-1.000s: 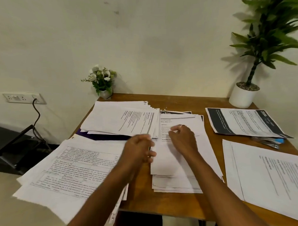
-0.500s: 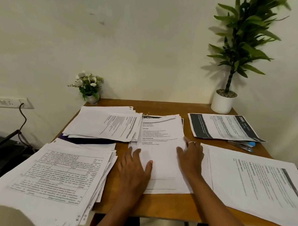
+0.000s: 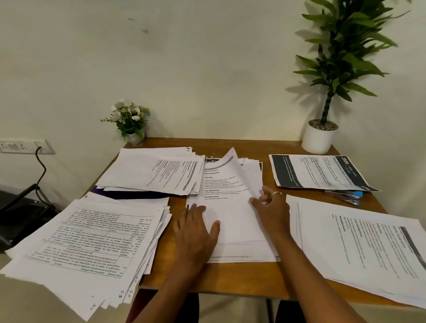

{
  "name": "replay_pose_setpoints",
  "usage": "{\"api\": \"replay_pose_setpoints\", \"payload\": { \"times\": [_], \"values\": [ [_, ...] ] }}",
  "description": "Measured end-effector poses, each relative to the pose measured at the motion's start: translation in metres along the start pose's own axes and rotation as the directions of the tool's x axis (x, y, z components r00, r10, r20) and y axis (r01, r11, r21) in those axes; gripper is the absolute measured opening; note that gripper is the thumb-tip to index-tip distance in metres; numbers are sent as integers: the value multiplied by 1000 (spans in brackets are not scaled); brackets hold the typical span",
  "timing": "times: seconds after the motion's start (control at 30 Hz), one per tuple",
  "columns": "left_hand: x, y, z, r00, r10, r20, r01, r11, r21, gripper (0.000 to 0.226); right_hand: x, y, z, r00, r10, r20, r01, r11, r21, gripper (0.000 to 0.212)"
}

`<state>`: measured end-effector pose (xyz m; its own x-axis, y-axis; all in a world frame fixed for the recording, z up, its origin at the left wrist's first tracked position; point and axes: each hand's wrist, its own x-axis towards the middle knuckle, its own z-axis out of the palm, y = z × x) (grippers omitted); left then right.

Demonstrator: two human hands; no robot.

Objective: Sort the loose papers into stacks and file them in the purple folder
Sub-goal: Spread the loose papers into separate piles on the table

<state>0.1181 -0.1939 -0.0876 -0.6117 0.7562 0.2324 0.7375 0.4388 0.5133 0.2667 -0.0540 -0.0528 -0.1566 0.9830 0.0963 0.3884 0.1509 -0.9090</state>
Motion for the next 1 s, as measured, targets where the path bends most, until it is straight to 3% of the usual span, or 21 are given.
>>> {"api": "replay_pose_setpoints", "payload": {
  "times": [0.17,0.33,0.5,0.67,0.83,1.0],
  "values": [
    [0,-2,0,1000,4,-27,-6,997,-79,63,12,-10,-18,995,67,74,-59,993,-100,23],
    [1,-3,-3,998,-34,-49,21,970,-242,56,18,-18,-51,987,135,85,-139,990,39,11],
    [-2,0,-12,997,-65,-46,45,935,-351,63,13,-12,-62,960,276,55,-281,930,239,15],
    [-7,8,-23,992,-56,-111,-4,880,-475,29,-1,-13,-48,929,339,146,-369,857,360,21],
    [-16,13,-43,994,-106,-27,59,729,-682,26,-4,-19,-40,900,371,229,-435,796,420,25],
    [8,9,-85,980,-200,-12,137,714,-686,23,2,-34,-39,902,271,338,-432,595,678,32]
  ]
}}
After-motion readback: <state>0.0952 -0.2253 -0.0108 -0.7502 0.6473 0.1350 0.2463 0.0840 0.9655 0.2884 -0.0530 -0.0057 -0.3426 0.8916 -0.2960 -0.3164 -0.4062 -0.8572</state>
